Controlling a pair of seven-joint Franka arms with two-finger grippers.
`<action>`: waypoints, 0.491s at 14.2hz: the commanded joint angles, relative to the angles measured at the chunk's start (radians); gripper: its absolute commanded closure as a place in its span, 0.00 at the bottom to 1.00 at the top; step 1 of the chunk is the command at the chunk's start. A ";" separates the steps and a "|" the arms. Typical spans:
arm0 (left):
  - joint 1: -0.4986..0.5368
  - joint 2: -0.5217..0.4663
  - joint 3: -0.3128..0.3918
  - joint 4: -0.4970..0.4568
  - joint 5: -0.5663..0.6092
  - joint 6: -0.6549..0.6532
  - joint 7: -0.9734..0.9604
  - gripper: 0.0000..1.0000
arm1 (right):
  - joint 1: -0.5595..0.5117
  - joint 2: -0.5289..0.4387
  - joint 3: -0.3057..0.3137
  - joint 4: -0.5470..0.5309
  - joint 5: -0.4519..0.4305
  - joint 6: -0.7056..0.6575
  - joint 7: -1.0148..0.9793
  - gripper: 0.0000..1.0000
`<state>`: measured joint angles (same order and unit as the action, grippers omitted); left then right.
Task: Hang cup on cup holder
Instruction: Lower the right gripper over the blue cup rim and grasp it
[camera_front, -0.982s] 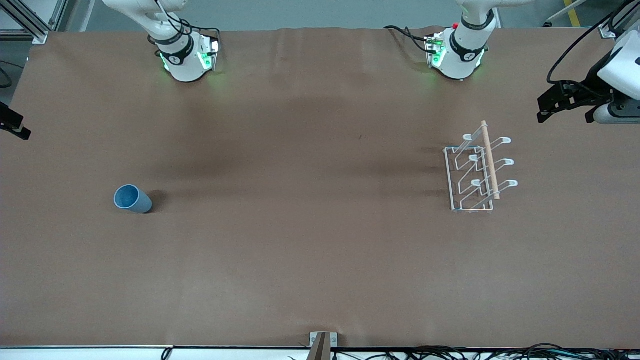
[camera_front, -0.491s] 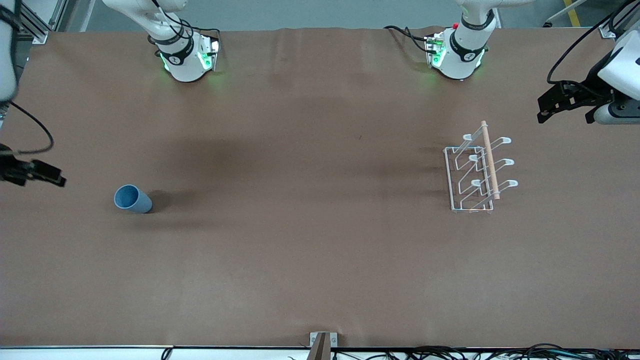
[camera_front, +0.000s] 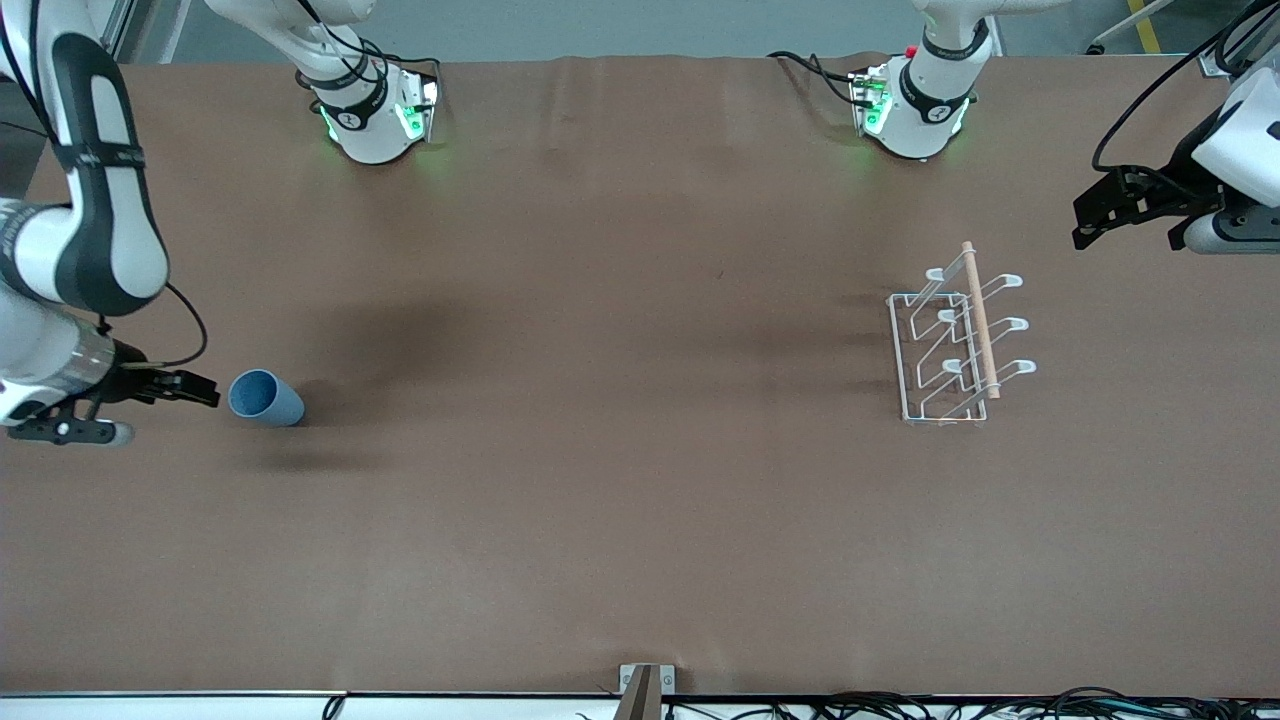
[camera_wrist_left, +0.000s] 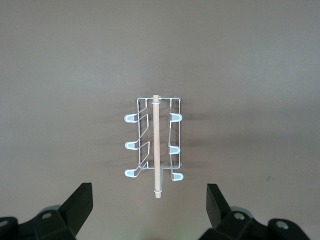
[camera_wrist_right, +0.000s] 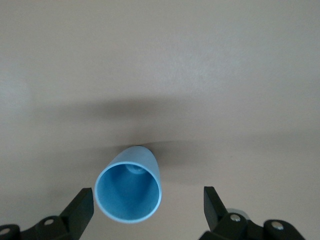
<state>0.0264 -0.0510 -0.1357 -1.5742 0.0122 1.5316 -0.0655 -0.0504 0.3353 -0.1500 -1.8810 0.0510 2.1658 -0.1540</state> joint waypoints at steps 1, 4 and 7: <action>-0.002 0.006 0.004 0.020 -0.011 -0.005 0.009 0.00 | -0.031 0.057 0.012 -0.001 0.018 0.020 0.004 0.04; -0.003 0.008 0.004 0.020 -0.011 -0.005 0.006 0.00 | -0.032 0.067 0.013 -0.049 0.047 0.054 0.004 0.07; -0.002 0.010 0.004 0.020 -0.014 -0.005 0.004 0.00 | -0.032 0.086 0.013 -0.055 0.049 0.065 0.004 0.14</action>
<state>0.0263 -0.0506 -0.1357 -1.5735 0.0109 1.5316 -0.0654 -0.0685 0.4284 -0.1499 -1.9135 0.0889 2.2133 -0.1540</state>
